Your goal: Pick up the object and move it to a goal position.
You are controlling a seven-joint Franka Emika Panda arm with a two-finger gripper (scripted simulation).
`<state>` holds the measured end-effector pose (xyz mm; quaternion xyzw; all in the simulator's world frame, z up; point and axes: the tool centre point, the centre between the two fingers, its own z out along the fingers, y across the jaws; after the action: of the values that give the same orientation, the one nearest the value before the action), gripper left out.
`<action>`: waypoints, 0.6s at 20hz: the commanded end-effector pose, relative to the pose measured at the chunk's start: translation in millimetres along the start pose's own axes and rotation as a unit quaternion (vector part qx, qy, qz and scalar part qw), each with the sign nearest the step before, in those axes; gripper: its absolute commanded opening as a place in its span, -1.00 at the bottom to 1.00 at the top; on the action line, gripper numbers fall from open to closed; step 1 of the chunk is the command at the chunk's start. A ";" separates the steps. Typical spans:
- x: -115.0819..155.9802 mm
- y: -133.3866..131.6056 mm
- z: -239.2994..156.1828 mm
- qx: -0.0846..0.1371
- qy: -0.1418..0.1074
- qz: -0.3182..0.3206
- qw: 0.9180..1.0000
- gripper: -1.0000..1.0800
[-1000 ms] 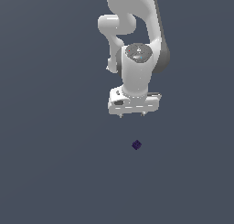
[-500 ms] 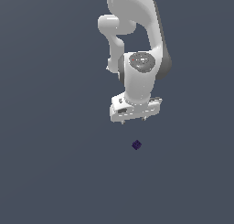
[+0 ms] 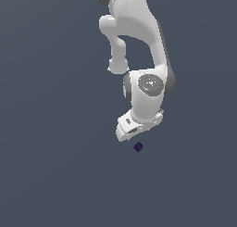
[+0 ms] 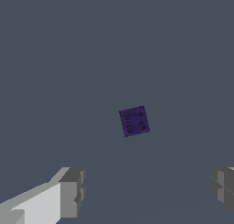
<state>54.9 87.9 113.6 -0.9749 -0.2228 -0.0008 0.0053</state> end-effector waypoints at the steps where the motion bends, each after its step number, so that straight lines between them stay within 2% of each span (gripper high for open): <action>1: 9.0 0.5 11.5 -0.002 -0.001 -0.034 0.999 0.92; 12: 27.7 1.3 40.2 -0.005 -0.002 -0.111 0.994 0.92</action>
<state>78.8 98.7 75.4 -0.9463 -0.3232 0.0003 0.0005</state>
